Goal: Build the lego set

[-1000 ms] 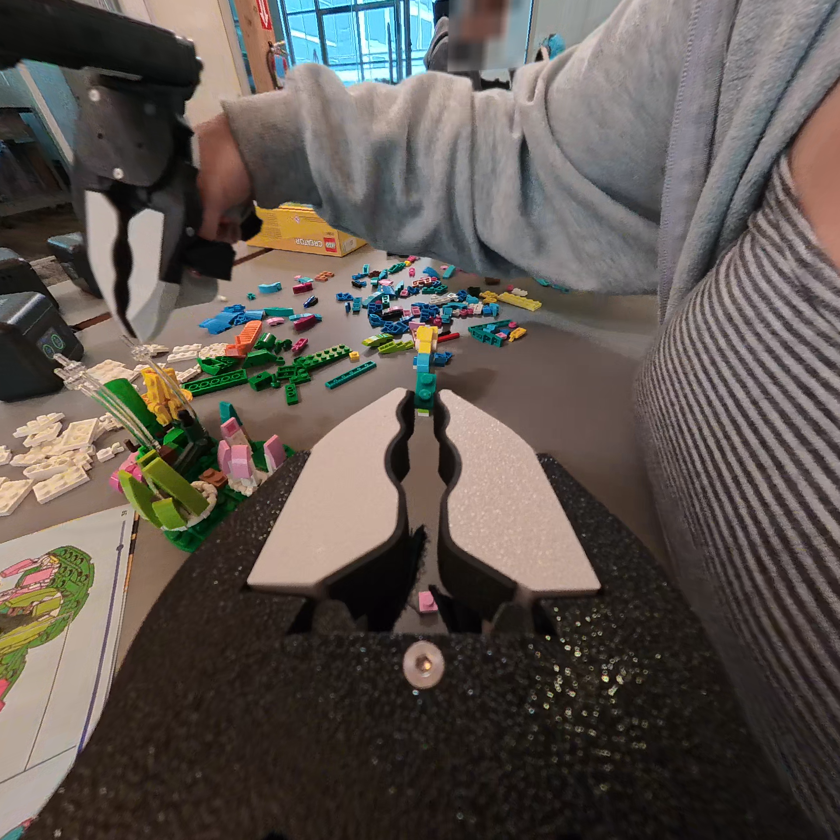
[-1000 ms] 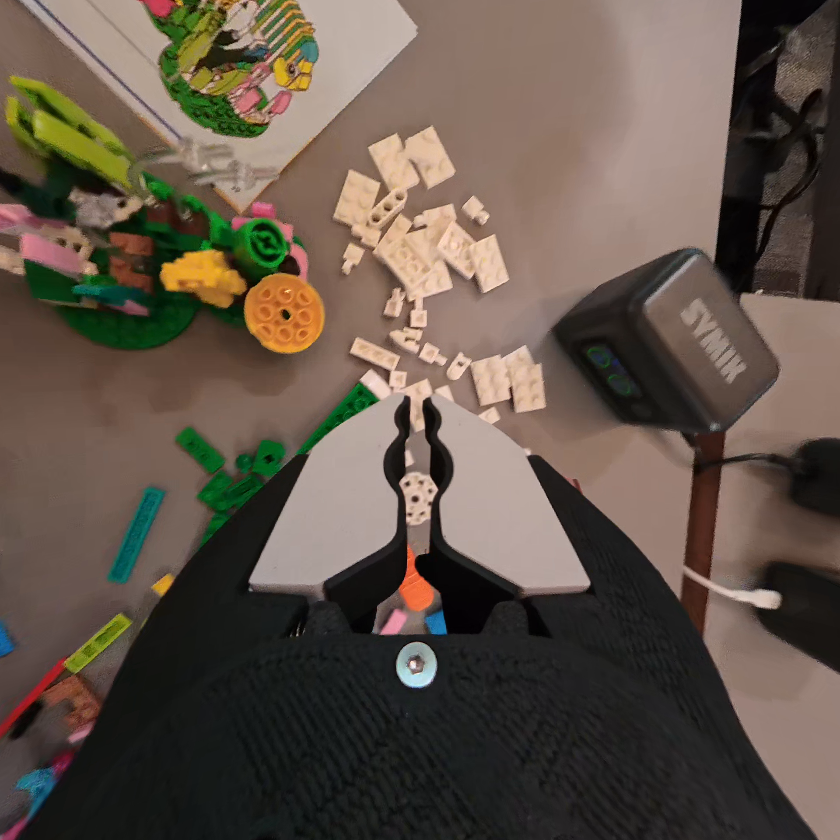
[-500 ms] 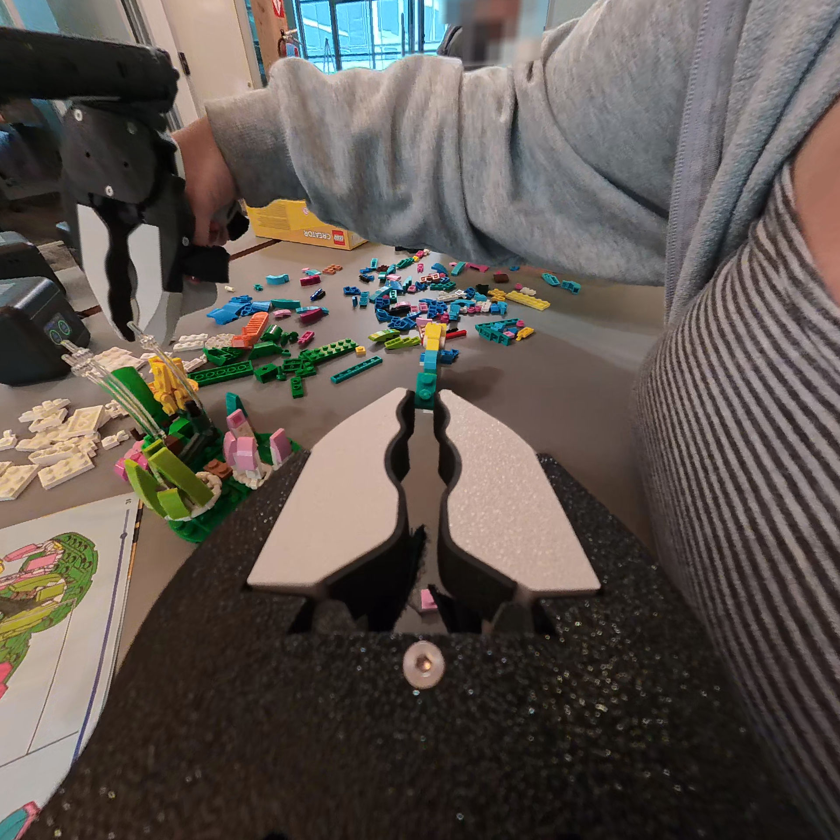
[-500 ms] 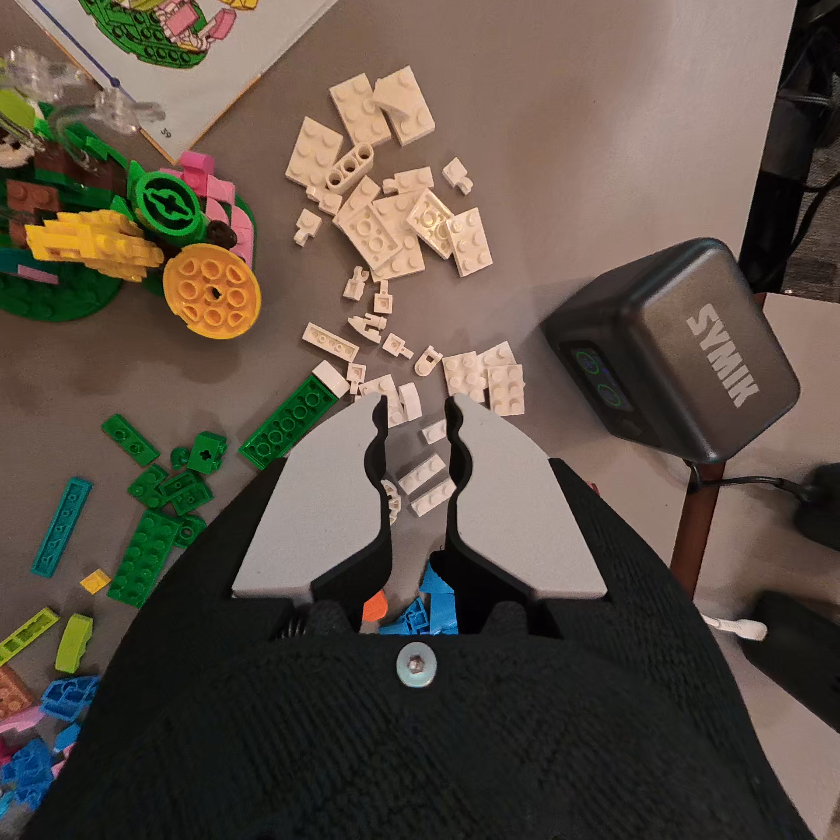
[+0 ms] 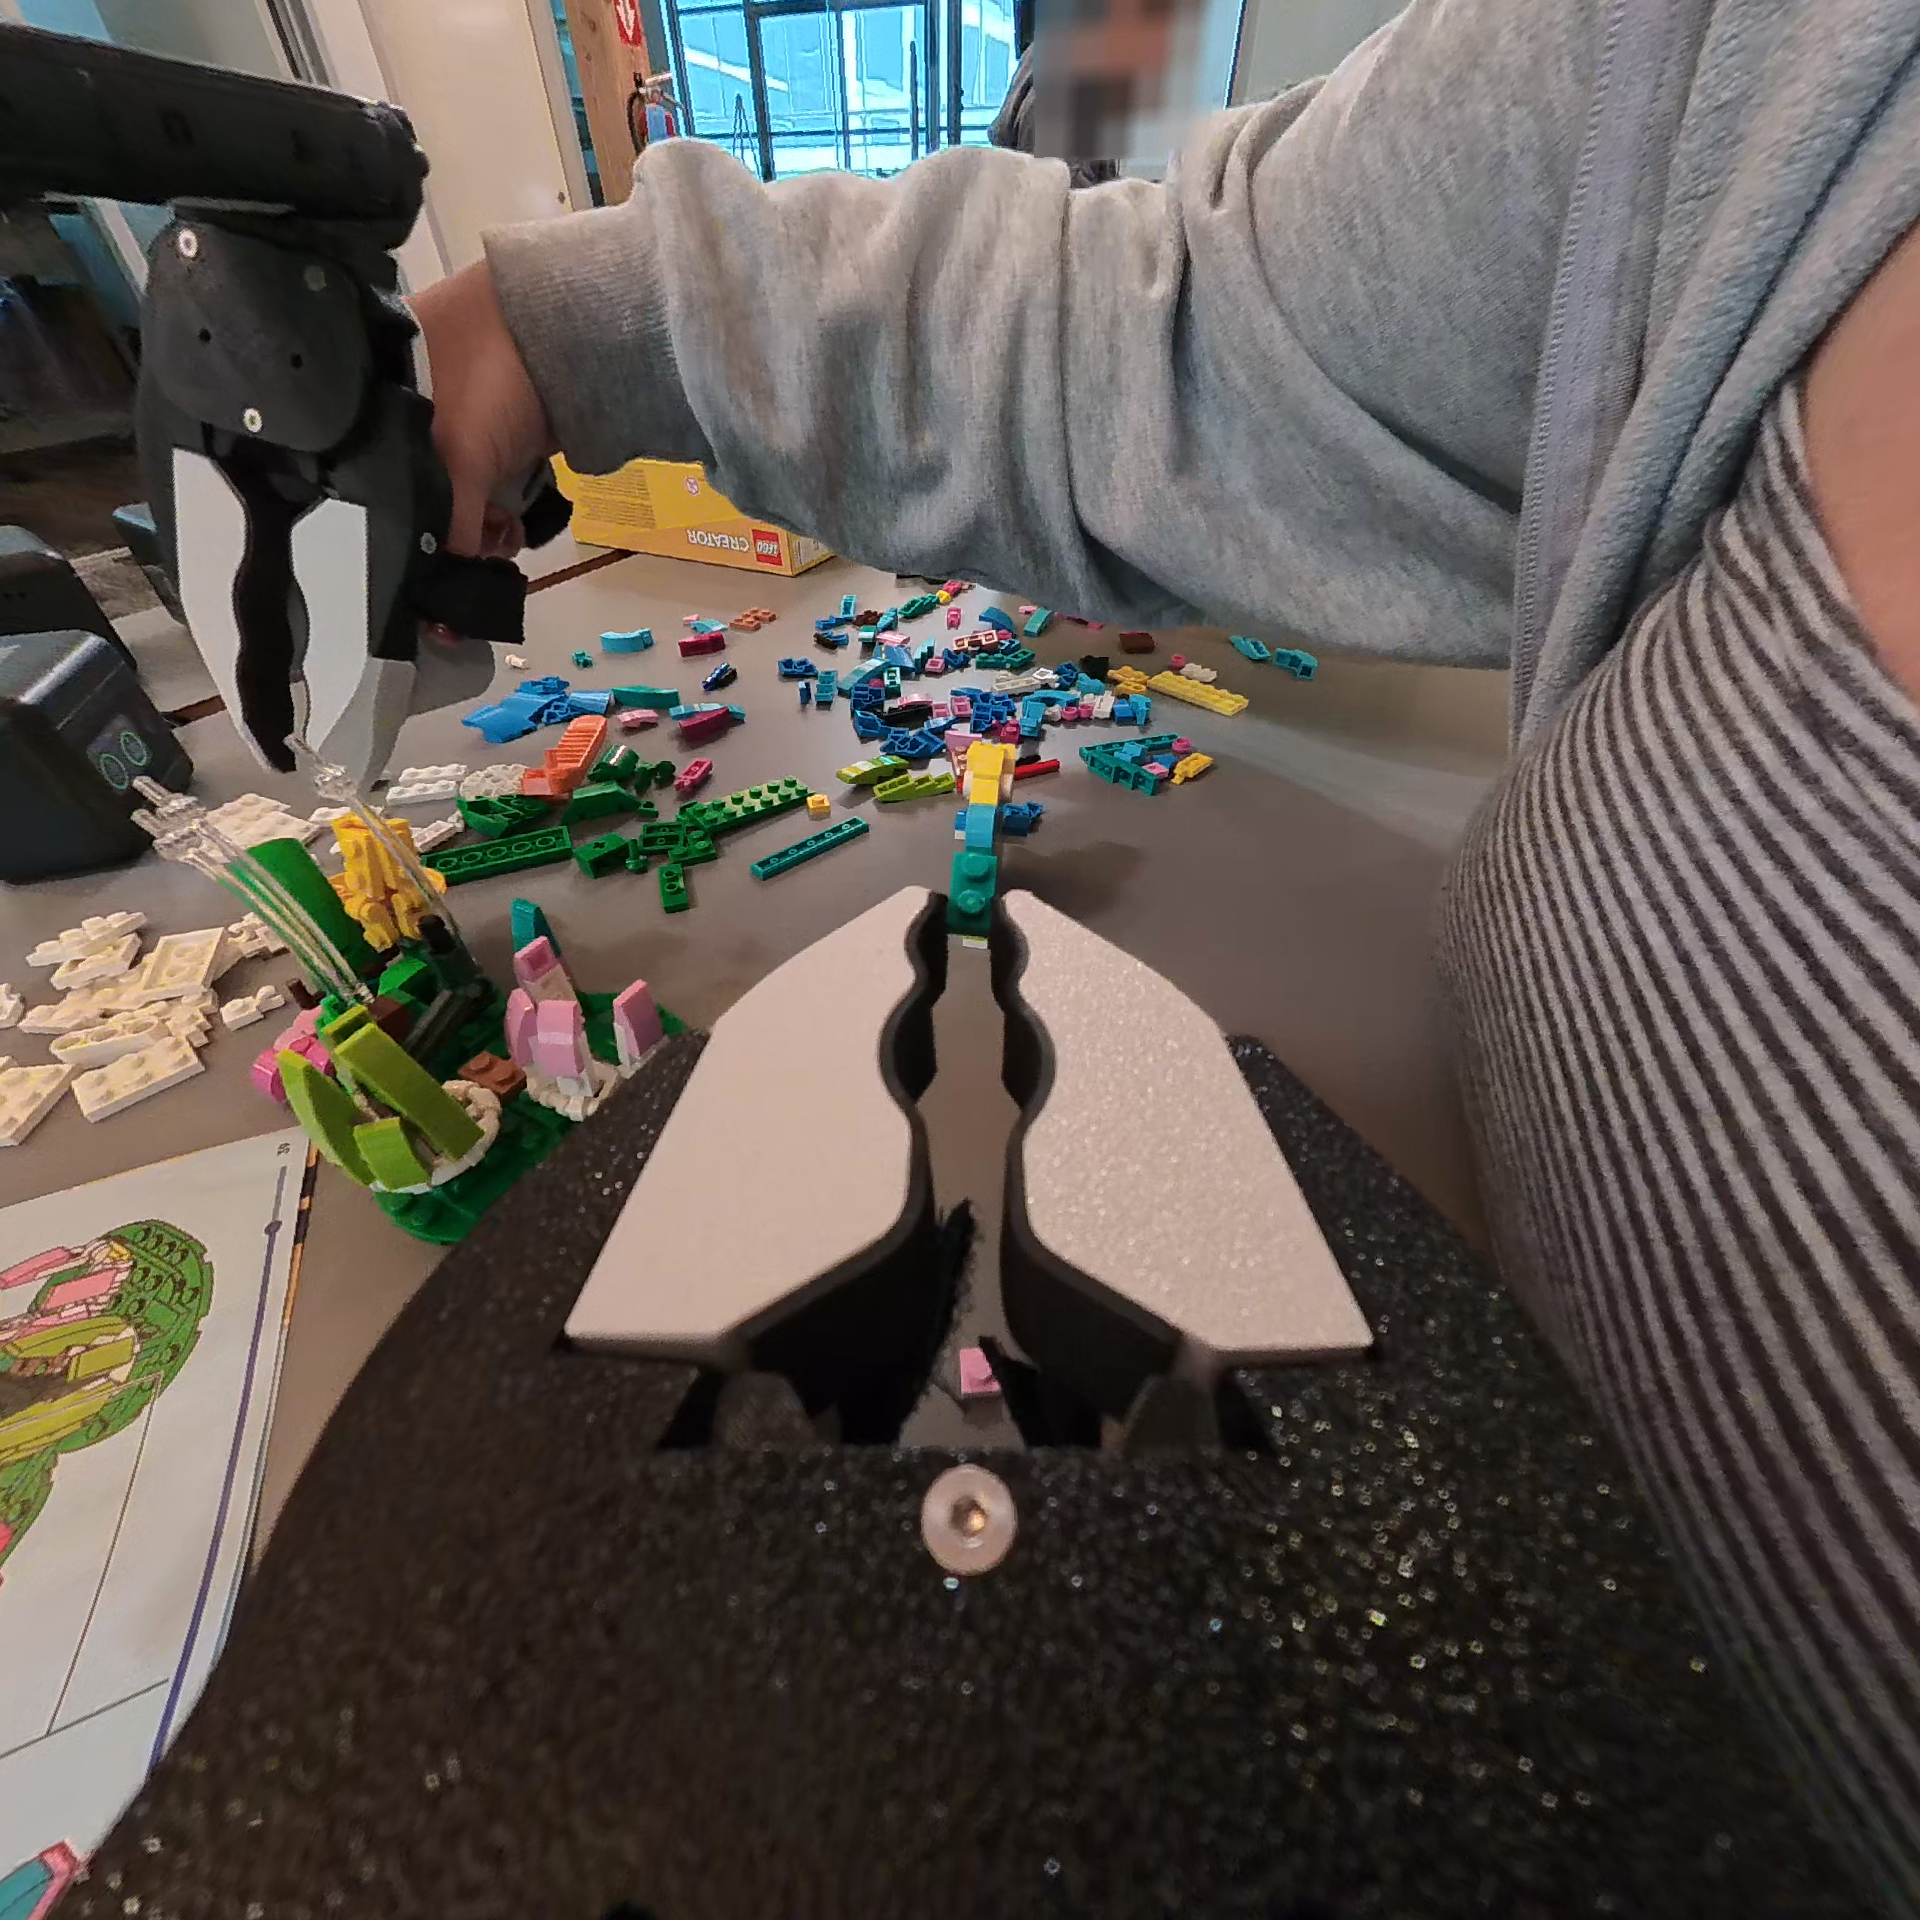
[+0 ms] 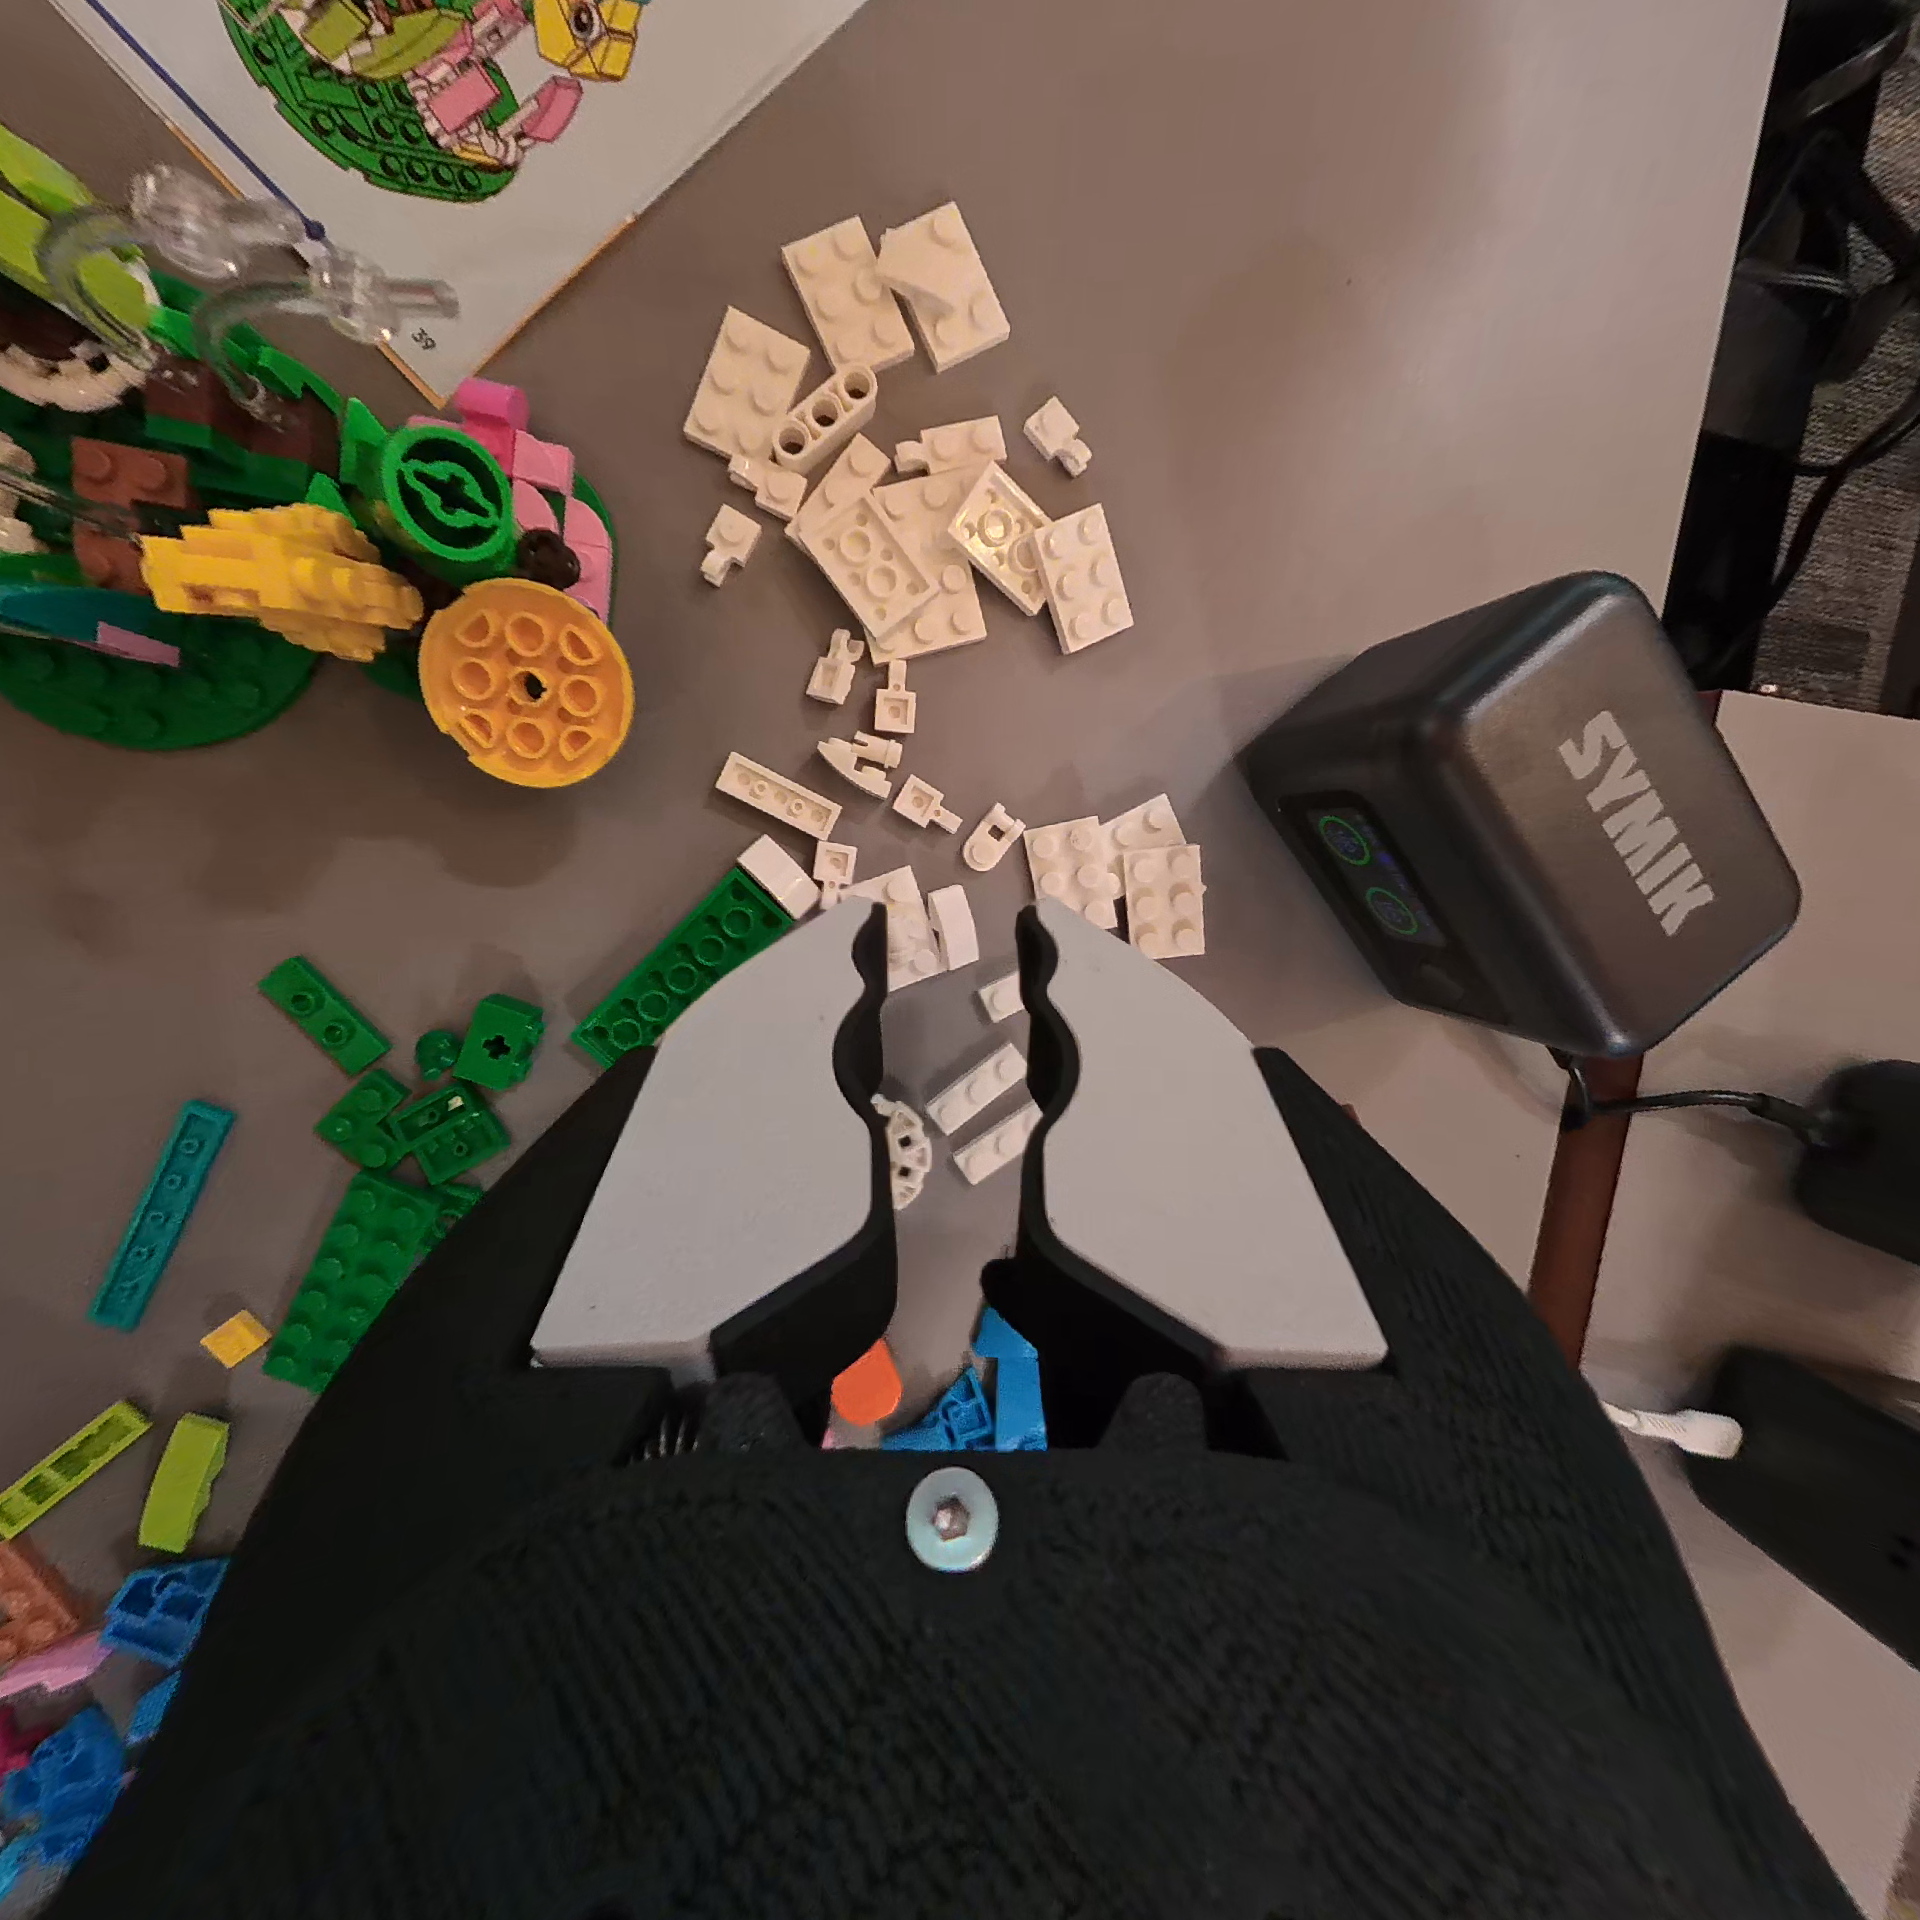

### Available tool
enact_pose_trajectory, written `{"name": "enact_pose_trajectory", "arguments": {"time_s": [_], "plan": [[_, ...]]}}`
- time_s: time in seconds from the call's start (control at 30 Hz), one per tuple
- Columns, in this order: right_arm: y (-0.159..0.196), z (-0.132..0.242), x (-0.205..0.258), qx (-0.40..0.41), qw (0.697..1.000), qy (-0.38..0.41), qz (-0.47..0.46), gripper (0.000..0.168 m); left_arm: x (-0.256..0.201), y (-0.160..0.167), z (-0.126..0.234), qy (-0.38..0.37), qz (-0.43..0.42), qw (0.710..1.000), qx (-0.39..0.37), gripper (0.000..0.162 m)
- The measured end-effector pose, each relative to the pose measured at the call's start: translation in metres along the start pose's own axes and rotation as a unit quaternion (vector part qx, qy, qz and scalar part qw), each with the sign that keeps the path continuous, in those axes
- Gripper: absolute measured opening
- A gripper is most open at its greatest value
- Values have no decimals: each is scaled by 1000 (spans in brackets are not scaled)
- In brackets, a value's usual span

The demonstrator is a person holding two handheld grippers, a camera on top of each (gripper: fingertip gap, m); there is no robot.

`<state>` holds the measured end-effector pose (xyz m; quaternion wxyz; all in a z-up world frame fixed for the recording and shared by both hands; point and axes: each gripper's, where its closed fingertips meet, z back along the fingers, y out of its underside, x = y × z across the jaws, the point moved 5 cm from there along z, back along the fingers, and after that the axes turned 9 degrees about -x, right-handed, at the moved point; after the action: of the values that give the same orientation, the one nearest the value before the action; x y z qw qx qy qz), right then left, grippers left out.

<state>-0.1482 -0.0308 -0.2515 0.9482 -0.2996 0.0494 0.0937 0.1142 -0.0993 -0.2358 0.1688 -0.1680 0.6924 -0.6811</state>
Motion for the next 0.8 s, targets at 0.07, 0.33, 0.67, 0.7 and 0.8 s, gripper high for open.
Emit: {"name": "enact_pose_trajectory", "arguments": {"time_s": [0.07, 0.33, 0.67, 0.7, 0.8], "plan": [[2, 0, -1, 6, 1000, 9, 3, 23, 0, 0, 0, 1, 0, 1000, 1, 7], [11, 1, 0, 22, 1000, 14, 3, 23, 0, 0, 0, 1, 3, 1000, 0, 7], [11, 4, -4, 9, 999, 35, 7, 22, 0, 1, 0, 2, 1, 1000, 2, 7], [11, 4, -4, 7, 999, 36, 7, 23, 0, 1, 0, 2, 0, 1000, 2, 7], [12, 2, -5, 5, 999, 37, 5, 22, 0, 1, 0, 3, -1, 1000, 3, 7]]}}
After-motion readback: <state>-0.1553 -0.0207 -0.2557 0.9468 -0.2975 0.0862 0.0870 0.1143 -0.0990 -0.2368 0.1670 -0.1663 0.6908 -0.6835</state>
